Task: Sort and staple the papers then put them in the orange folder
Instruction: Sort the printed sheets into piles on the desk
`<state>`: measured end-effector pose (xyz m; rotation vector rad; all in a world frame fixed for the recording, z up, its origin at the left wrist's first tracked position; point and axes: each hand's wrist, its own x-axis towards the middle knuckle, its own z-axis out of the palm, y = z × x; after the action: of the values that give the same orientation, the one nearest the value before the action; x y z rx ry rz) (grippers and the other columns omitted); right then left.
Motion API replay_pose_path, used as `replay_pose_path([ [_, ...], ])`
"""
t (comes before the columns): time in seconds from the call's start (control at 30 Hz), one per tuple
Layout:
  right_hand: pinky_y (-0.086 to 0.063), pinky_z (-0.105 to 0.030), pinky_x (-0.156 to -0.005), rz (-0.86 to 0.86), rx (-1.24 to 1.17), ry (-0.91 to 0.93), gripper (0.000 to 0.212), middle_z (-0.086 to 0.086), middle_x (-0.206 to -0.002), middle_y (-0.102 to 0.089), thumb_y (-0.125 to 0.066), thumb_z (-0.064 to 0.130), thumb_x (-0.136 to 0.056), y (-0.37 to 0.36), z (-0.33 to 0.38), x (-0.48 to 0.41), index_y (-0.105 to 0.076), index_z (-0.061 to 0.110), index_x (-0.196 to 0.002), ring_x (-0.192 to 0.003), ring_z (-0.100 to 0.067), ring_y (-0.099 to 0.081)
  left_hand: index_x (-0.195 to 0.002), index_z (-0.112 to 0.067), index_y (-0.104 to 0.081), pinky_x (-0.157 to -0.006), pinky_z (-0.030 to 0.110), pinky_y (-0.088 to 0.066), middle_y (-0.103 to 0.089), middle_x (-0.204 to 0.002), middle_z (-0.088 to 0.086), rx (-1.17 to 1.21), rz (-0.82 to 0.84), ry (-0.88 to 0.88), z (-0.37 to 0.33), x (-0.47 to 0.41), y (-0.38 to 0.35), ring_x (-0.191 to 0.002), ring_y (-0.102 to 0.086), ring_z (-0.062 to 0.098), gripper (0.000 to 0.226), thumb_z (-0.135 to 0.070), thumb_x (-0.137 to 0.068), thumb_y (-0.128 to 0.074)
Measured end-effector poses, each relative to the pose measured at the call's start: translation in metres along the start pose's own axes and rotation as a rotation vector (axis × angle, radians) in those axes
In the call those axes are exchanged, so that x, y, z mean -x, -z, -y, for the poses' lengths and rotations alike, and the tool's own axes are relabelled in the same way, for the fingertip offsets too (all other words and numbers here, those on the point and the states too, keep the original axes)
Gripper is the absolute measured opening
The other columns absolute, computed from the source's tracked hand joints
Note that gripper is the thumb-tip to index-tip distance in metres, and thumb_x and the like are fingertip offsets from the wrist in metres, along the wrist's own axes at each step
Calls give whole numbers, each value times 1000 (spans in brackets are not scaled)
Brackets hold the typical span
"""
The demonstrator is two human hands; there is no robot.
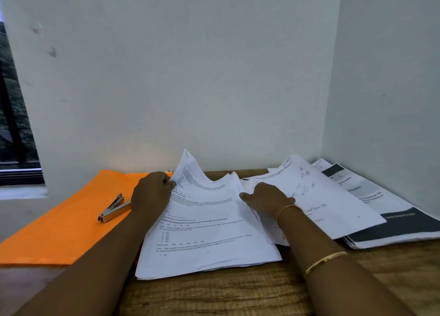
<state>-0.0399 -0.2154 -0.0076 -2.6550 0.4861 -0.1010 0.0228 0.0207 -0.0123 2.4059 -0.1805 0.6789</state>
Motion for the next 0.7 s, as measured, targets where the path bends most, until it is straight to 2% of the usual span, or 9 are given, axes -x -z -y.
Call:
replay_pose_path([
  [0.1, -36, -50, -101, 14, -59, 54, 39, 6, -72, -41, -47, 51, -86, -6, 1, -7, -29, 25, -63, -96, -27, -51, -71, -15, -62, -55, 30, -31, -60, -74, 7, -55, -44, -58, 0, 2, 4, -79, -57, 31, 32, -26, -97, -49],
  [0.2, -38, -49, -101, 51, -68, 77, 35, 6, -78, -45, -49, 51, -82, -8, 1, -7, -32, 27, -64, -99, -27, -53, -115, -13, -66, -74, 34, -42, -67, -109, 11, -70, -145, -131, 0, 3, 7, -101, -59, 33, 30, -24, -99, -43],
  [0.33, -38, -49, -102, 27, -89, 96, 28, 4, -85, -49, -49, 50, -85, -8, 3, -7, -41, 28, -70, -102, -26, -51, -103, -3, -59, -59, 35, -37, -63, -83, 20, 36, -278, -153, 1, 0, 17, -72, -55, 33, 23, -12, -99, -39],
  [0.4, -34, -47, -106, 14, -108, 117, 32, 1, -112, -57, -48, 48, -88, -11, 4, -9, -58, 23, -105, -116, -26, -48, -97, -1, -55, -54, 34, -30, -58, -76, 20, 88, -315, -92, 4, -3, 21, -65, -48, 29, 19, -9, -98, -38],
  [0.47, -32, -47, -108, -39, -144, 136, 52, 0, -139, -47, -48, 48, -88, -11, 6, -7, -47, 22, -133, -129, -25, -42, -93, 1, -54, -54, 33, -24, -56, -77, 22, 143, -342, -11, 9, -6, 25, -65, -43, 28, 21, -8, -99, -36],
  [0.6, -39, -39, -102, -195, -384, 290, 47, -4, -134, -53, -52, 40, -89, -6, 12, -2, -50, 18, -130, -124, -25, -48, -95, 8, -56, -63, 32, -28, -58, -92, 28, 203, -317, 109, 22, -13, 25, -74, -42, 26, 28, -10, -100, -36],
  [0.63, -40, -33, -99, -171, -454, 283, 46, -6, -131, -54, -53, 36, -91, -2, 15, 0, -49, 12, -130, -122, -25, -49, -95, 8, -57, -63, 32, -28, -58, -93, 29, 209, -297, 126, 25, -14, 23, -75, -42, 26, 28, -11, -100, -37],
  [0.67, -41, -32, -95, -119, -539, 272, 47, -11, -142, -44, -55, 35, -91, 2, 17, 1, -47, 10, -130, -120, -24, -51, -94, 8, -57, -63, 32, -28, -59, -94, 29, 214, -275, 140, 26, -15, 21, -75, -42, 26, 29, -12, -100, -37],
  [0.7, -45, -31, -88, -25, -639, 247, 46, -5, -125, -54, -59, 35, -89, 4, 18, 1, -48, 13, -128, -115, -22, -53, -94, 8, -57, -63, 32, -29, -59, -94, 28, 220, -255, 147, 25, -14, 18, -75, -43, 26, 29, -12, -101, -37],
])
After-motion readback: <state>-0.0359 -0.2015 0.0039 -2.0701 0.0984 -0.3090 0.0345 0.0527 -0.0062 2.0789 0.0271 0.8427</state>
